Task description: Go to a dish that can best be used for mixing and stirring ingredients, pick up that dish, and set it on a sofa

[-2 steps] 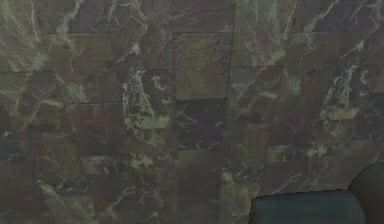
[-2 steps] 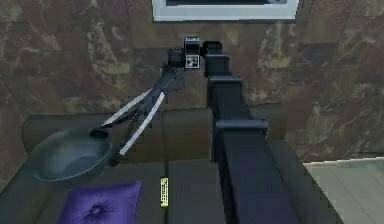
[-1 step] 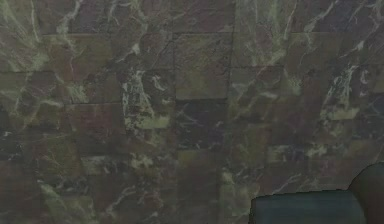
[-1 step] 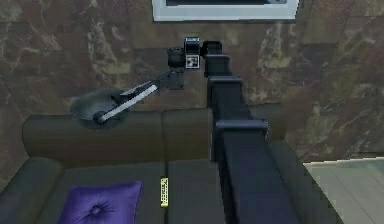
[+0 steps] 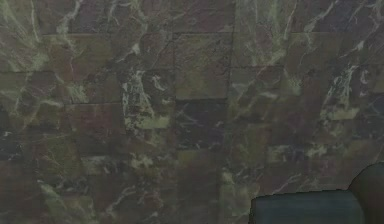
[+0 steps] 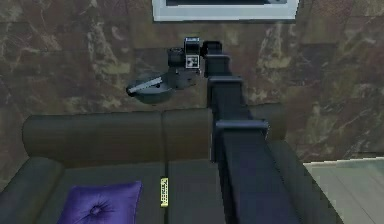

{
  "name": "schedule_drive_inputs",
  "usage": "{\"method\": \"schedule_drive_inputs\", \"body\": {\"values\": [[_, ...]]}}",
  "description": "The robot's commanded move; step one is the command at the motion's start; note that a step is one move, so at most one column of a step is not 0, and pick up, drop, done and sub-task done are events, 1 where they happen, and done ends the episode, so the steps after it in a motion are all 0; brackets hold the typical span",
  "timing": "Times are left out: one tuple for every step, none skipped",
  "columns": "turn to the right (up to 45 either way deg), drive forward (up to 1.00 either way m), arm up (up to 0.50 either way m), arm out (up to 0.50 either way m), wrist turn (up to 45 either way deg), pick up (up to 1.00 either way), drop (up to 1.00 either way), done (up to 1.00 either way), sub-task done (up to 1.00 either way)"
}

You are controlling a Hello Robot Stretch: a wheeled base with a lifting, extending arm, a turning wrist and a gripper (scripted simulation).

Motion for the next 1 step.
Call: {"method": "schedule_drive_inputs", "body": {"values": [[0.0,0.00,0.00,0.00,21.0,0.00,0.00,0.00,0.00]]}}
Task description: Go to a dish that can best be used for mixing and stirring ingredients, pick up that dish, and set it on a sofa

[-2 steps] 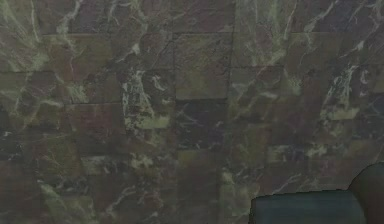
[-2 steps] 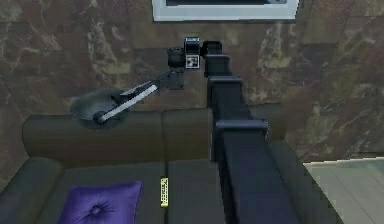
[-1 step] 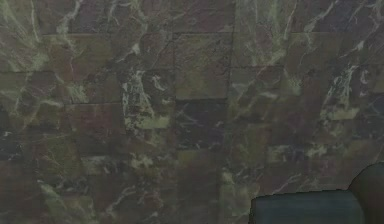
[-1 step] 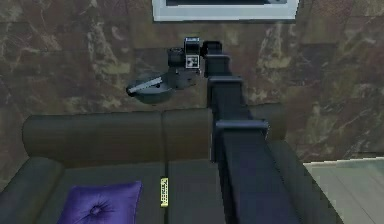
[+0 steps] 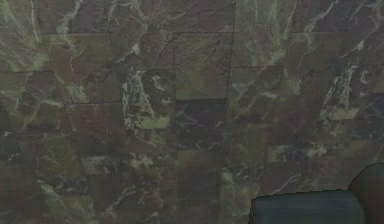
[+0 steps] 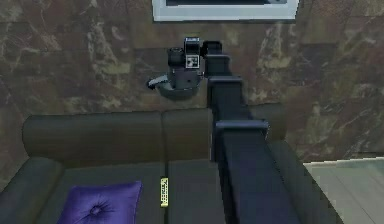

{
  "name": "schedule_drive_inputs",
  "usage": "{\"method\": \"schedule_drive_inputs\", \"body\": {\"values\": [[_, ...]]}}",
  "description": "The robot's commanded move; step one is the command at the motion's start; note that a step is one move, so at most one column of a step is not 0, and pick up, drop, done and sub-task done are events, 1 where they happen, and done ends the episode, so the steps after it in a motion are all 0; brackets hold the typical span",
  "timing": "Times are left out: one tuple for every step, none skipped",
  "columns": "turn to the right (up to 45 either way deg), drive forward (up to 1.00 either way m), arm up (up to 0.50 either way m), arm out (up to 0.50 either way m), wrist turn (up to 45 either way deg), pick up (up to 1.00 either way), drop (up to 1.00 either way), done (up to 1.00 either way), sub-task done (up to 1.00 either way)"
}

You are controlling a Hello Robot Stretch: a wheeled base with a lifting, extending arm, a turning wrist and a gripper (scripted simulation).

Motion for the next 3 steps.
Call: {"method": "schedule_drive_inputs", "body": {"values": [[0.0,0.00,-0.40,0.00,0.0,0.00,0.00,0.00,0.00],[0.0,0.00,-0.32,0.00,0.0,0.00,0.00,0.00,0.00],[0.0,0.00,0.00,0.00,0.0,0.00,1.00,0.00,0.00]]}}
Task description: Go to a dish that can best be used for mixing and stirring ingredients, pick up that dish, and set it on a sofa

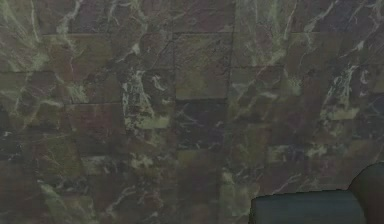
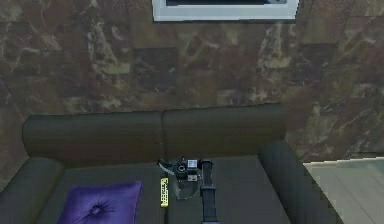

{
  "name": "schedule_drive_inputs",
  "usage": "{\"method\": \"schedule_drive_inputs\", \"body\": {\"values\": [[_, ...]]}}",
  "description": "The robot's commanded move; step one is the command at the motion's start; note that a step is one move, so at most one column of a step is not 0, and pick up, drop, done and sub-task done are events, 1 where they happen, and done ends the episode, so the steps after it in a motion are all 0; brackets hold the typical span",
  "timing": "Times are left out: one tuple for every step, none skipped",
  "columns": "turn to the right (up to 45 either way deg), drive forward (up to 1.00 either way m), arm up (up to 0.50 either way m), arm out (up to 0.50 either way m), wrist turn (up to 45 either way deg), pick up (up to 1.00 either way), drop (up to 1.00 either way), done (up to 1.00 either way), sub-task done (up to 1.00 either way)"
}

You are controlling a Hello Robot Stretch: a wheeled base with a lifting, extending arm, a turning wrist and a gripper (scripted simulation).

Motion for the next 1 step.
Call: {"method": "schedule_drive_inputs", "body": {"values": [[0.0,0.00,0.10,0.00,0.0,0.00,0.00,0.00,0.00]]}}
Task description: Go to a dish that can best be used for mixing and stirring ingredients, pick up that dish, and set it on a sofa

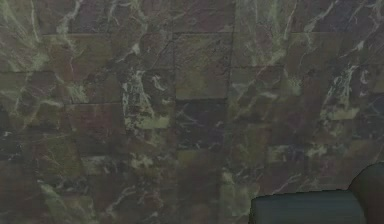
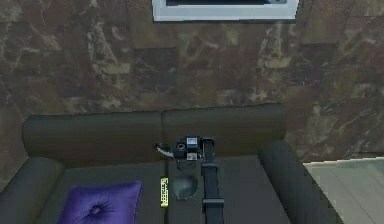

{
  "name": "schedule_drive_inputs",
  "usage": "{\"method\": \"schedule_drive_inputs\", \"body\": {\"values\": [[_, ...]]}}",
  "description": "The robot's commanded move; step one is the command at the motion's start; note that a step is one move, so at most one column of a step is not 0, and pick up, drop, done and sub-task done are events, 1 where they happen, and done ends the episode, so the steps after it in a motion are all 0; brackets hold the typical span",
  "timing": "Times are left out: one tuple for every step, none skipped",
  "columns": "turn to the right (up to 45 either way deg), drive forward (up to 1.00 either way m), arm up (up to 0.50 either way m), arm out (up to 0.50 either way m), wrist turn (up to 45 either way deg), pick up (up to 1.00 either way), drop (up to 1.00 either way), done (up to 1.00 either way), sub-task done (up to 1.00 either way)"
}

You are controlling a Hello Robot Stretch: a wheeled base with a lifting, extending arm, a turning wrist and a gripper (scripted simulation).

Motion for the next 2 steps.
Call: {"method": "schedule_drive_inputs", "body": {"values": [[0.0,0.00,0.00,-0.08,0.0,0.00,0.00,0.00,0.00],[0.0,0.00,0.00,0.00,0.0,0.00,0.00,1.00,0.00]]}}
